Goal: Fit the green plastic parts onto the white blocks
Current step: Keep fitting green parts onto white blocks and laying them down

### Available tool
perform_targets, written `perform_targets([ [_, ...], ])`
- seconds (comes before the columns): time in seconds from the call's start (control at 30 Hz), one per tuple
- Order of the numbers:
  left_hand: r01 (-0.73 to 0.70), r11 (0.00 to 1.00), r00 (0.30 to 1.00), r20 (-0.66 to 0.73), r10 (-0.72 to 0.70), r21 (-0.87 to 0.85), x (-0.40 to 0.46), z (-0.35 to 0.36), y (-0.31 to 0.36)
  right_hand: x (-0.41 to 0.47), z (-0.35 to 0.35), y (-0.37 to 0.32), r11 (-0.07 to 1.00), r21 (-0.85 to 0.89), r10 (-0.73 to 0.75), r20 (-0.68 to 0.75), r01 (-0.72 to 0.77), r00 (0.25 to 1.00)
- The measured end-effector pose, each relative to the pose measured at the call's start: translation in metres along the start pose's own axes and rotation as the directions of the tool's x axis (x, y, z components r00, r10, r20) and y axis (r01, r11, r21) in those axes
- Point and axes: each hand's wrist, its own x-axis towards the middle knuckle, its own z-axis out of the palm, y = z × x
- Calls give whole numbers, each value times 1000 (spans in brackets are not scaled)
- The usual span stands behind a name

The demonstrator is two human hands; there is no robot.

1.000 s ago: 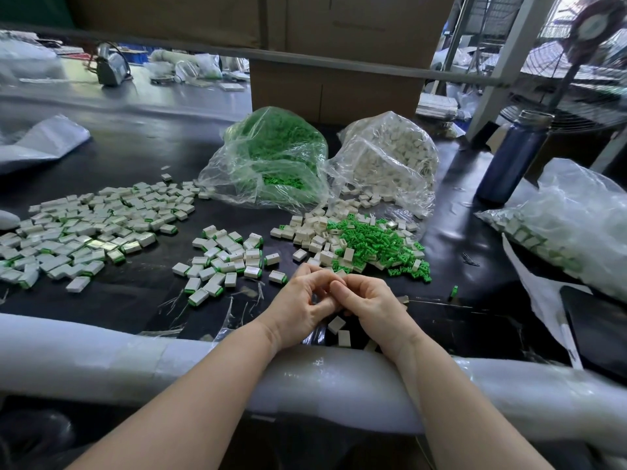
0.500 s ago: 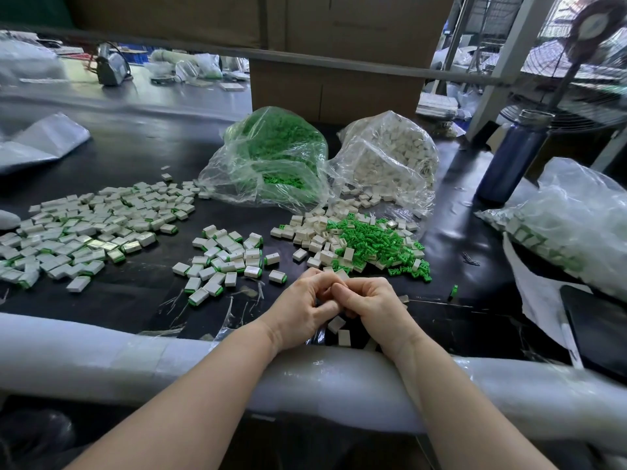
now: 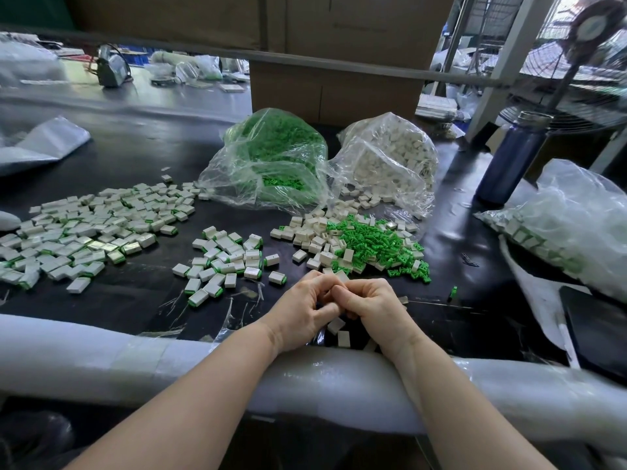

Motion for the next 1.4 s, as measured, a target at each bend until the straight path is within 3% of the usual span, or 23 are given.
perform_targets([
  [0.37,-16,999,1000,-11,16,-50,-1,-1,1,-2,0,-2,1000,-2,11,5,-11,1000],
  [1.4,-3,1000,1000,10,3,28,-1,0,1,-1,0,-2,999,22,39,-38,-38,999],
])
